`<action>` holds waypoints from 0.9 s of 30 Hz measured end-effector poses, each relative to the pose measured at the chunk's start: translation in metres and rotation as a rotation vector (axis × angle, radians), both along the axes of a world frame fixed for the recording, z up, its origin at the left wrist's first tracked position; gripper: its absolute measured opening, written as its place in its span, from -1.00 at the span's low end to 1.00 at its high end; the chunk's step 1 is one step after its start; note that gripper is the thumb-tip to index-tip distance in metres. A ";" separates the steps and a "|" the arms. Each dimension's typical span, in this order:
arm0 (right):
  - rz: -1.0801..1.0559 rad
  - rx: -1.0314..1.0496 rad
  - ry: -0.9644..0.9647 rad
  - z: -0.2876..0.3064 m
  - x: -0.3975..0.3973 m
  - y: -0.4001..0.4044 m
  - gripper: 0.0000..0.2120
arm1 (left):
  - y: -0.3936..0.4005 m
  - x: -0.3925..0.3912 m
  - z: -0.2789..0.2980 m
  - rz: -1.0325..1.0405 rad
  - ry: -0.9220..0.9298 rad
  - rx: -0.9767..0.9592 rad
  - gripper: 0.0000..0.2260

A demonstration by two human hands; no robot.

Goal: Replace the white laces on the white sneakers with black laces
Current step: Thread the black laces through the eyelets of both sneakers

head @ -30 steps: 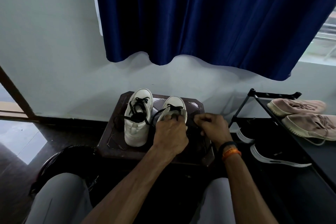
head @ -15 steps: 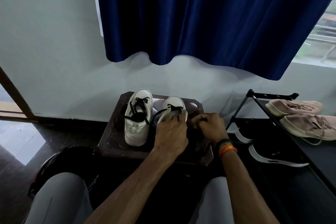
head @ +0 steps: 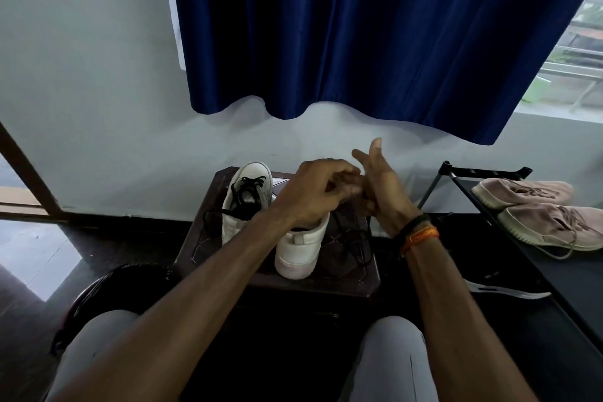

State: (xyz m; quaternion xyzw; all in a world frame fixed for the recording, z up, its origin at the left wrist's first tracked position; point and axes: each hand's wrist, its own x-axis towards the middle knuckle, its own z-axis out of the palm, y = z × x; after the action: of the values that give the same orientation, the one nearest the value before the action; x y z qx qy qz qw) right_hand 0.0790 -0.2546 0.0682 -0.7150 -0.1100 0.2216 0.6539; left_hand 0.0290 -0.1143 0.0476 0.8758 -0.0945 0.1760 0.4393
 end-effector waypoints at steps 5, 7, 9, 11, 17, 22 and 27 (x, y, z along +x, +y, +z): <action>0.095 0.162 0.047 -0.013 0.016 0.009 -0.09 | 0.003 0.011 0.003 0.028 -0.032 -0.103 -0.86; 0.091 0.196 0.063 -0.015 0.018 0.012 -0.04 | 0.003 0.012 0.001 0.052 -0.044 -0.123 -0.86; 0.063 0.216 0.079 -0.016 0.017 0.015 -0.09 | 0.004 0.013 -0.002 0.070 -0.050 -0.151 -0.86; 0.051 0.240 0.091 -0.016 0.015 0.017 -0.11 | 0.003 0.013 -0.005 0.070 -0.054 -0.165 -0.85; 0.065 0.179 0.076 -0.025 0.017 0.015 -0.17 | 0.005 0.012 -0.012 0.105 -0.021 -0.156 -0.78; 0.085 0.061 -0.157 -0.028 0.018 0.006 -0.72 | 0.013 0.016 -0.012 0.213 -0.008 -0.270 -0.77; 0.050 -0.060 -0.358 -0.025 0.020 0.001 -0.83 | 0.025 0.019 -0.012 0.268 0.023 -0.316 -0.77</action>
State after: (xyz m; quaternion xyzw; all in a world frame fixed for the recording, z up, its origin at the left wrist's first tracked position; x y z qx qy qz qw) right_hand 0.0987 -0.2531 0.0428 -0.7594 -0.2355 0.1103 0.5964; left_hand 0.0480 -0.0892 0.0361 0.8027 0.0568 0.2353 0.5450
